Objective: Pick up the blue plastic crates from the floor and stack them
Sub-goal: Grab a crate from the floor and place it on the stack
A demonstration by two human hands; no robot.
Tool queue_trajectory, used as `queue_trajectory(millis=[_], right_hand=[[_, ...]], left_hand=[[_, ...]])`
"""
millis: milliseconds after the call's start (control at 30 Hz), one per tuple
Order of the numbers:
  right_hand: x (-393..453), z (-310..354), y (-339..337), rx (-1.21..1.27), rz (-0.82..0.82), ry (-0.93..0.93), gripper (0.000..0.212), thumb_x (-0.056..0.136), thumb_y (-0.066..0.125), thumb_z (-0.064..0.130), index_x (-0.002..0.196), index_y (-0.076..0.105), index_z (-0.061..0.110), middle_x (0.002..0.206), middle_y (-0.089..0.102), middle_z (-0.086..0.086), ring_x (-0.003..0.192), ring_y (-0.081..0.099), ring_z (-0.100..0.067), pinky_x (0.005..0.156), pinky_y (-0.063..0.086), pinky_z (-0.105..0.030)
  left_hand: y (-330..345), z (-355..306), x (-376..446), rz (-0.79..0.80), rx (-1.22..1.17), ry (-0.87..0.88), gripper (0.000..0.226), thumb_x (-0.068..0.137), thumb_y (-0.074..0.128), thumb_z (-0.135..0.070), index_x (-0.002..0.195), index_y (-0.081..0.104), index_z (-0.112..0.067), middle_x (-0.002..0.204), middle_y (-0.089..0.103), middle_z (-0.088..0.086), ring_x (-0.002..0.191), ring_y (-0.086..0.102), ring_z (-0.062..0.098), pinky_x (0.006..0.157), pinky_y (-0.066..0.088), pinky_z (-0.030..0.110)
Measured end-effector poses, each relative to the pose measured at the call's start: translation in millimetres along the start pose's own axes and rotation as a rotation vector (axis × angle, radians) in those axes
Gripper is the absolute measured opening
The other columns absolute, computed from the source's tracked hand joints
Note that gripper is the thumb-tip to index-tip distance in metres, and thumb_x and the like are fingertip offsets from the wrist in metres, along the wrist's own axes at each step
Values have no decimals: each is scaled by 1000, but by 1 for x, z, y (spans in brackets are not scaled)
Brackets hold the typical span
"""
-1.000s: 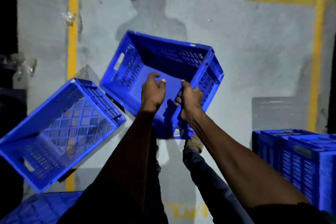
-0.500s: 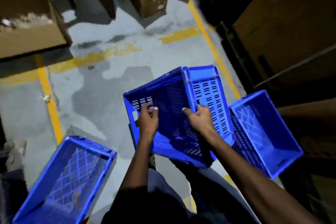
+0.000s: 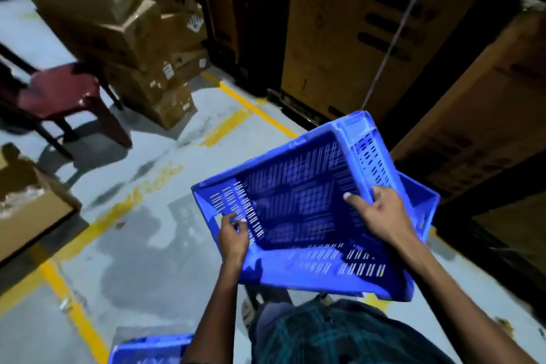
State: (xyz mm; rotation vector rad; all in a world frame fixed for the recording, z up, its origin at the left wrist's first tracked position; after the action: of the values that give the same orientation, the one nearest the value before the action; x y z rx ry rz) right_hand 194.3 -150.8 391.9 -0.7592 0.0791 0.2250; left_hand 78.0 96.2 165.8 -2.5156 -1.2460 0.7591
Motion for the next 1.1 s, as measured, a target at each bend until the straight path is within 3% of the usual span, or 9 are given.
queue_trajectory(millis=[167, 300, 467, 700, 833, 900, 1000, 1100], right_hand=[[2, -10, -68, 19, -139, 8, 58, 85, 74, 22, 50, 28, 19, 45, 24, 6, 33, 31, -8, 39, 28, -19], [10, -30, -117, 48, -211, 5, 57, 83, 74, 26, 52, 27, 19, 45, 24, 9, 35, 31, -8, 40, 22, -21], [11, -51, -164, 107, -288, 7, 54, 84, 72, 23, 54, 28, 21, 35, 29, 9, 35, 29, -8, 40, 21, -19], [17, -63, -193, 108, -378, 91, 49, 84, 71, 28, 56, 32, 20, 42, 29, 9, 38, 27, -7, 44, 24, -26], [30, -59, -191, 109, -426, 141, 46, 85, 70, 33, 58, 37, 16, 50, 33, 5, 42, 31, -11, 45, 27, -26], [39, -53, -187, 104, -483, 170, 50, 84, 71, 32, 55, 33, 17, 48, 28, 8, 40, 27, -9, 42, 24, -21], [54, -39, -185, 96, -550, 185, 56, 84, 72, 31, 53, 27, 20, 41, 25, 10, 38, 24, -7, 40, 22, -19], [65, -24, -184, 85, -629, 209, 58, 85, 72, 30, 51, 26, 22, 39, 25, 10, 37, 24, -8, 39, 22, -17]], left_hand=[[68, -30, -11, 122, 109, 84, 34, 92, 60, -16, 123, 56, -5, 123, 63, 14, 113, 60, 30, 98, 45, 36], [124, -51, -14, 146, 158, 98, 43, 87, 65, -18, 127, 53, -4, 127, 57, 22, 117, 56, 39, 101, 45, 46], [165, -91, -21, 127, 200, 105, 58, 86, 68, -19, 136, 43, -2, 136, 48, 25, 126, 47, 42, 103, 39, 47], [222, -135, 12, 270, 163, 26, 67, 78, 73, -32, 129, 43, 0, 125, 55, 24, 114, 57, 42, 98, 47, 51], [255, -156, 32, 432, 127, -75, 62, 87, 71, -24, 131, 34, 1, 129, 52, 22, 114, 56, 39, 94, 47, 45], [270, -161, 52, 535, 144, -120, 53, 90, 68, -24, 126, 39, -1, 126, 54, 20, 109, 57, 36, 91, 46, 45], [285, -168, 80, 709, 120, -204, 30, 91, 66, -30, 105, 50, -8, 106, 59, 13, 87, 57, 28, 80, 42, 41], [296, -176, 103, 787, 120, -260, 31, 88, 67, -36, 103, 53, -13, 104, 62, 11, 91, 58, 28, 74, 43, 38]])
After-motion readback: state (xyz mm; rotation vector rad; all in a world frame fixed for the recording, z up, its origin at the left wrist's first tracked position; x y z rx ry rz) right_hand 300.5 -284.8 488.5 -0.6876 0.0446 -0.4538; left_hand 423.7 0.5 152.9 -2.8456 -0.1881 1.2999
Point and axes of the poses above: each hand's wrist, its own x-axis towards the middle knuckle, its own y-axis out of the palm, z = x × y, the point moved 2 cm from there along x, towards the middle knuckle
